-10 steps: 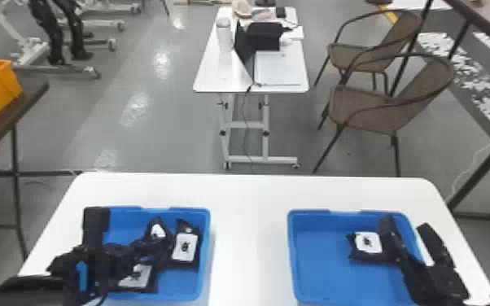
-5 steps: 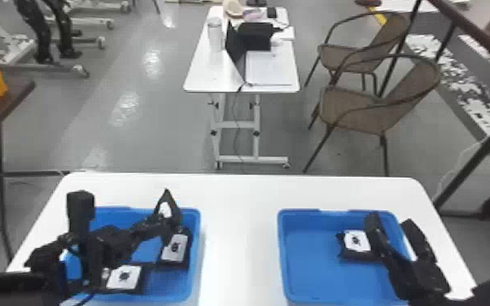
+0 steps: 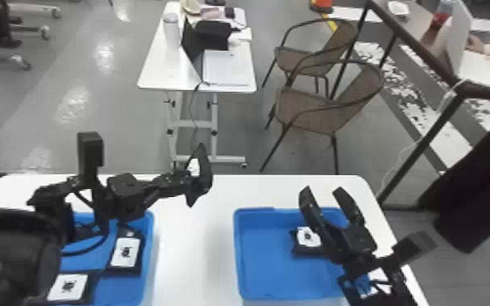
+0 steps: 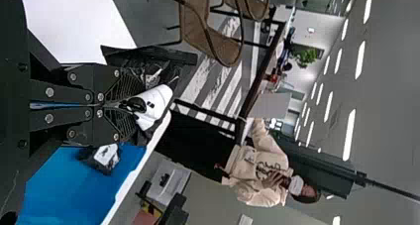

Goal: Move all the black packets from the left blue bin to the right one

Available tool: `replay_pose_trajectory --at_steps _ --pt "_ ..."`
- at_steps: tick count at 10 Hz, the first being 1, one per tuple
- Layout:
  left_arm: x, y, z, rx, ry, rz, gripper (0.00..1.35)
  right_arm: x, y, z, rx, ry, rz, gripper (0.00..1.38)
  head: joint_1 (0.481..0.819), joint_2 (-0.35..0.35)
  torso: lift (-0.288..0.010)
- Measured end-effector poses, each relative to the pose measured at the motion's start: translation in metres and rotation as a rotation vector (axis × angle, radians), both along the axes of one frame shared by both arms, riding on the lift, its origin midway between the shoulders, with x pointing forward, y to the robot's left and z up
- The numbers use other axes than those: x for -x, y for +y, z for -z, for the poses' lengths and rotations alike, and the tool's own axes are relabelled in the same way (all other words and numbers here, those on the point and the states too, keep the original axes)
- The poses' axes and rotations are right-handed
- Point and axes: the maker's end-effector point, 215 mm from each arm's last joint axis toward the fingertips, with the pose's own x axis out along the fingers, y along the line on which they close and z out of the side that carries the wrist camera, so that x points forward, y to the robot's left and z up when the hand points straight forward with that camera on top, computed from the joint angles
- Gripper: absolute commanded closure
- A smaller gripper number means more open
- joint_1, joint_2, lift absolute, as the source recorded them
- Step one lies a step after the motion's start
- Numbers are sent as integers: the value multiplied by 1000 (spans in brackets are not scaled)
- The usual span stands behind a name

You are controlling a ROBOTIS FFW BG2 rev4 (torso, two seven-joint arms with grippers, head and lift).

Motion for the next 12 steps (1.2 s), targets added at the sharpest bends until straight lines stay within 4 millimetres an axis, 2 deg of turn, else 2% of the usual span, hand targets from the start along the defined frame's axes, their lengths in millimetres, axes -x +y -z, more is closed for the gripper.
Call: replay_pose_trajectory --at_steps 2,6,8,12 --pt "-2 -38 -7 20 7 78 1208 -13 6 -12 7 -24 -14 114 695 -198 0" --pt "11 -100 -7 -23 6 253 1208 -34 44 -37 46 -50 -151 114 695 -228 0" --pt "13 -114 -4 -24 10 274 1208 -39 58 -42 56 -44 -191 113 695 -229 0" --pt "14 -131 -11 -9 -7 291 1208 -38 90 -31 56 3 -261 116 695 -214 0"
